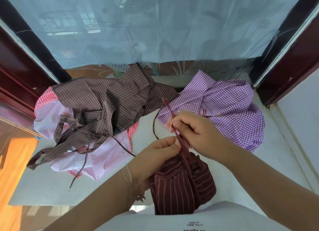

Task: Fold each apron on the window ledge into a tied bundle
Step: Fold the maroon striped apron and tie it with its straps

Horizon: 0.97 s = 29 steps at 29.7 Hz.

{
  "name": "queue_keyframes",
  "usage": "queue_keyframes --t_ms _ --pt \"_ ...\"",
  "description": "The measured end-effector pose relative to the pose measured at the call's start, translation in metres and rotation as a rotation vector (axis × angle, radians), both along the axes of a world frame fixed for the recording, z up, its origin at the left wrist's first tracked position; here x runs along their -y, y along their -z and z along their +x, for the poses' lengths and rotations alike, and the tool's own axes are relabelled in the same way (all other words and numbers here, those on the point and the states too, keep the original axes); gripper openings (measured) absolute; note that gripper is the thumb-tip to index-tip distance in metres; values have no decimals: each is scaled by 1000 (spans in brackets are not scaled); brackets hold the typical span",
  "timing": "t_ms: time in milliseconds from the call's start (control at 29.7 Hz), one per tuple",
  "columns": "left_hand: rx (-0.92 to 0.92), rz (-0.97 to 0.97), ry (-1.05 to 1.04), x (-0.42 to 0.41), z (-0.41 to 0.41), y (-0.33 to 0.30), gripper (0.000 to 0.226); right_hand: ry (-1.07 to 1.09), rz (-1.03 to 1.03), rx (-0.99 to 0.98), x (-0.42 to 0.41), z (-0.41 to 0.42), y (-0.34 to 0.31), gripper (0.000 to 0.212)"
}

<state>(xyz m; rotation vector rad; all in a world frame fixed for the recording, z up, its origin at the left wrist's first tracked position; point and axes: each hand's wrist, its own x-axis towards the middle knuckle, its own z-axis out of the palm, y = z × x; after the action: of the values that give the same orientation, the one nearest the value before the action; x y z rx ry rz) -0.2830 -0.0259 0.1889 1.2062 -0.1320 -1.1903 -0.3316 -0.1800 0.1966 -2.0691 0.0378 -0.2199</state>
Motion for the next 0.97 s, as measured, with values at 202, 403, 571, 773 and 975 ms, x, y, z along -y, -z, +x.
queue_keyframes --t_ms 202,403,571,773,975 --pt "-122 -13 6 7 2 6 35 261 43 -46 -5 7 13 16" --pt "-181 122 65 13 6 15 38 181 94 -205 -6 5 17 17" --pt "-250 118 204 3 14 10 83 170 193 -302 -6 4 18 17" --pt "-129 66 523 -13 26 6 62 184 206 -366 -6 6 20 19" --pt "-62 125 525 -6 34 11 66 212 191 -292 -1 18 25 13"
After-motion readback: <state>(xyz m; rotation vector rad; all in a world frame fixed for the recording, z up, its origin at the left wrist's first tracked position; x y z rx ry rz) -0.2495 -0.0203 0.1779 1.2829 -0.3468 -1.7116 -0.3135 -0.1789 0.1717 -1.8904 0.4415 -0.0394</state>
